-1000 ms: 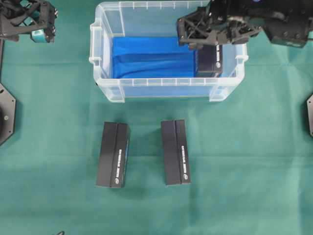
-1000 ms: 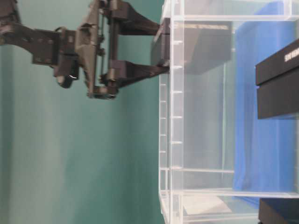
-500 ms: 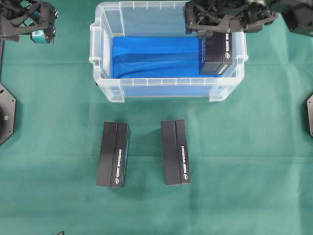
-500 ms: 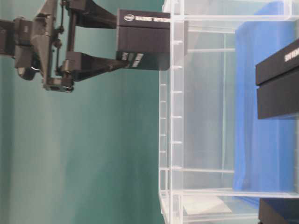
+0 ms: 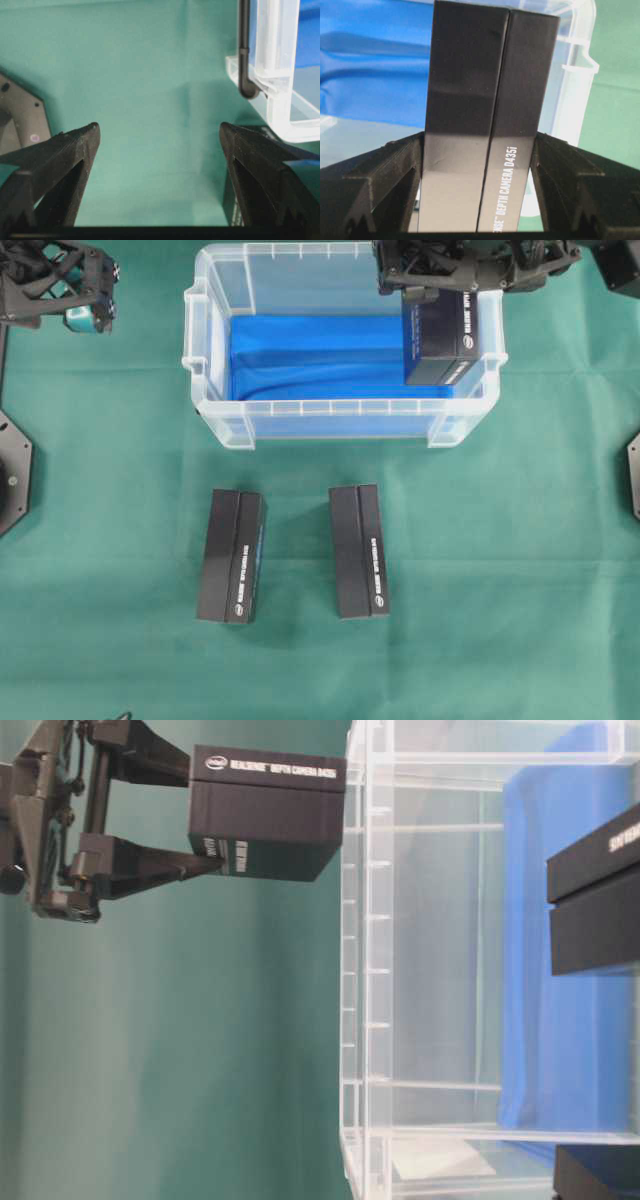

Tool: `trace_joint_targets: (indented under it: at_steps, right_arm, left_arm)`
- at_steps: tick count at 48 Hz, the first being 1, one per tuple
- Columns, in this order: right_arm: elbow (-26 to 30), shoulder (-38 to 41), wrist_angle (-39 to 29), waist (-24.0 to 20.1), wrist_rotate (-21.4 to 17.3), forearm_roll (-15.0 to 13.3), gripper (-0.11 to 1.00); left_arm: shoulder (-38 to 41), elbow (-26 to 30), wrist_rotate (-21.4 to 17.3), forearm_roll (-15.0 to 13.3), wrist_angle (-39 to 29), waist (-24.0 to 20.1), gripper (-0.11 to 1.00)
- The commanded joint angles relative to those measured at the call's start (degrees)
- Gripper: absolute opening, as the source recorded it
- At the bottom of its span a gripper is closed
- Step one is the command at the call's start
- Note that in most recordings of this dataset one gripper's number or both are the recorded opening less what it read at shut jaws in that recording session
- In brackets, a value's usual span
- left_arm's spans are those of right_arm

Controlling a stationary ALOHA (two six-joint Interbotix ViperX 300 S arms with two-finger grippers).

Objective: Take out the box from the case.
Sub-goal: 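Lift the gripped box pair up out of the bin with the right gripper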

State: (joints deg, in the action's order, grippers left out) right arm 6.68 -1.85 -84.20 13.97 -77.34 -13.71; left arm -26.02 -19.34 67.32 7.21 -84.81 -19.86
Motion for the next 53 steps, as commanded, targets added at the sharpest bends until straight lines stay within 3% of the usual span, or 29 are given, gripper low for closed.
trace_joint_targets:
  at_steps: [1,53]
  right_arm:
    - [1.85,-1.85,-0.44,-0.26,0.35,-0.44,0.68]
    - [1.85,-1.85,-0.53,-0.26,0.97,-1.14,0.68]
  left_arm:
    - [-0.53,0.70,0.09,0.00,0.00,0.18,0.94]
    - [-0.44,0.70,0.18,-0.09,0.00,0.18,0.94]
